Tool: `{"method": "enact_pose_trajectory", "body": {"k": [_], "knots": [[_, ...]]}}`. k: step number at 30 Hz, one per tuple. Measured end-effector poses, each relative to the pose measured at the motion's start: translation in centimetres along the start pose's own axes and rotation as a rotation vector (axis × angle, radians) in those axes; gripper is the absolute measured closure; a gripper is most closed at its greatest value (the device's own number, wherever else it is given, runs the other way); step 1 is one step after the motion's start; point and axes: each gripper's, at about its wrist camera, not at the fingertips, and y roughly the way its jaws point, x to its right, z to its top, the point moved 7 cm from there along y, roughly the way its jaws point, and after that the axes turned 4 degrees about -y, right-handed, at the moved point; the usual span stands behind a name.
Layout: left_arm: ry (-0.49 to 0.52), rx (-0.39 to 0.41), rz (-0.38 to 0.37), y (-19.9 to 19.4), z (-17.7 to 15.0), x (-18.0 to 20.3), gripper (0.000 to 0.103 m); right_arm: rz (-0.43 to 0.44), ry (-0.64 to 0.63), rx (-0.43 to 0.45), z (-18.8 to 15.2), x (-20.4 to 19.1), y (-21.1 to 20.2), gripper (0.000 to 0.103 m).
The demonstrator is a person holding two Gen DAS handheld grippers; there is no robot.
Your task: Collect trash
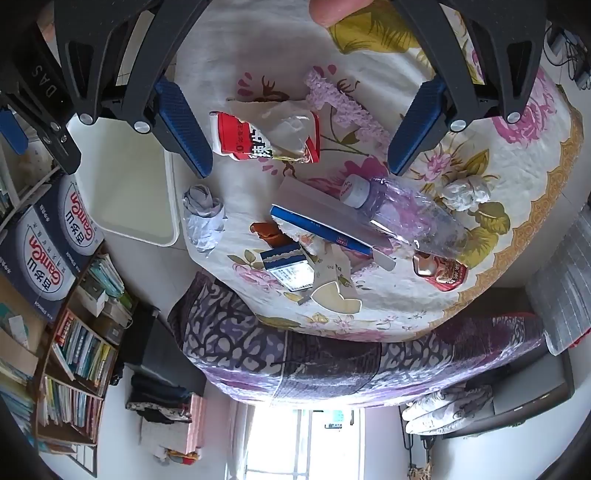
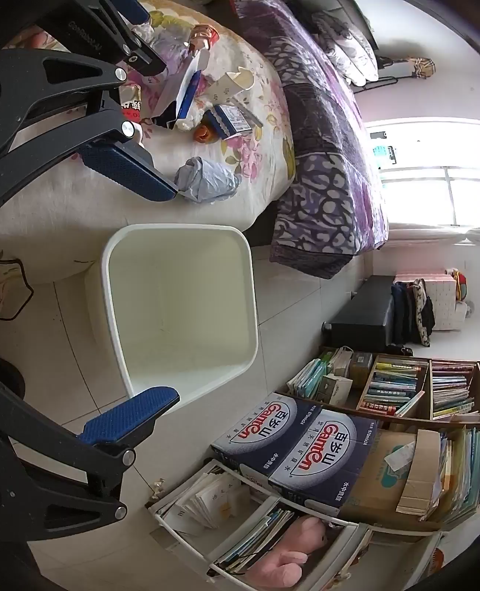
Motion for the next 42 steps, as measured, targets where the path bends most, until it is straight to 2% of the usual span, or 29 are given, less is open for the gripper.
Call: {"method": "enact_pose_trajectory", "body": {"k": [8, 42], "knots": [[-0.004, 0.016, 0.015, -0.21, 0.29, -0.53, 0.01, 0.001, -0.004, -0.004, -0.11, -0.22, 0.01, 0.007], [0.001, -0.005, 0.012, 0.78, -0.59, -0.99, 0.01, 0.0, -0.009, -0.016, -0.44, -0.67, 0.31, 0.007]]}}
